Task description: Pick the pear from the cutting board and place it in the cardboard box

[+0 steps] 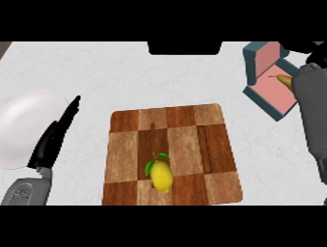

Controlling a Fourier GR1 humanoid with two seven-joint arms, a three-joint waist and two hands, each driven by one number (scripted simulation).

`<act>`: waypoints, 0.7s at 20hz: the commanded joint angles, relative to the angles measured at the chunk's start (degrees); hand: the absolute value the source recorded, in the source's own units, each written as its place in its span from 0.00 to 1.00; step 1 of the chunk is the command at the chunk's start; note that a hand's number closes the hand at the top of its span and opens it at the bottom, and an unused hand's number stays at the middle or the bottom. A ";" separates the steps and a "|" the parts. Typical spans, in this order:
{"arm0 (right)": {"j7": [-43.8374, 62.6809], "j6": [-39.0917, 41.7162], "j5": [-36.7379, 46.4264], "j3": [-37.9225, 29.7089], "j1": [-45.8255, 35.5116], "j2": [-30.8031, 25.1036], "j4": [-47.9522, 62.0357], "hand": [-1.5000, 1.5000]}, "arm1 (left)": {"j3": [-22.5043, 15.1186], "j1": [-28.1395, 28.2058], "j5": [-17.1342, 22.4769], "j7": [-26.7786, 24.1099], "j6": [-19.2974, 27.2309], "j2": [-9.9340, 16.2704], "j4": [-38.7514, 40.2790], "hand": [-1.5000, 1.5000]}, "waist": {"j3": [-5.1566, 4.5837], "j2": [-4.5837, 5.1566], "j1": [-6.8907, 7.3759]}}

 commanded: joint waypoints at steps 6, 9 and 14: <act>-9.64 -9.13 -8.48 -0.80 15.78 1.71 -18.98 0.00 | 1.33 0.61 0.19 -2.71 -0.34 1.02 1.48 0.50 | -0.07 -0.23 -0.77; -12.96 -10.11 -11.90 -0.49 25.00 3.43 -27.52 0.00 | 1.66 0.57 -0.16 -2.92 0.79 0.39 2.47 0.50 | -0.07 -0.30 -1.36; -13.42 -11.28 -12.28 -0.18 36.84 6.89 -40.17 0.00 | 0.88 1.61 0.50 1.44 -1.36 0.61 -2.30 0.50 | -0.08 -0.38 -1.02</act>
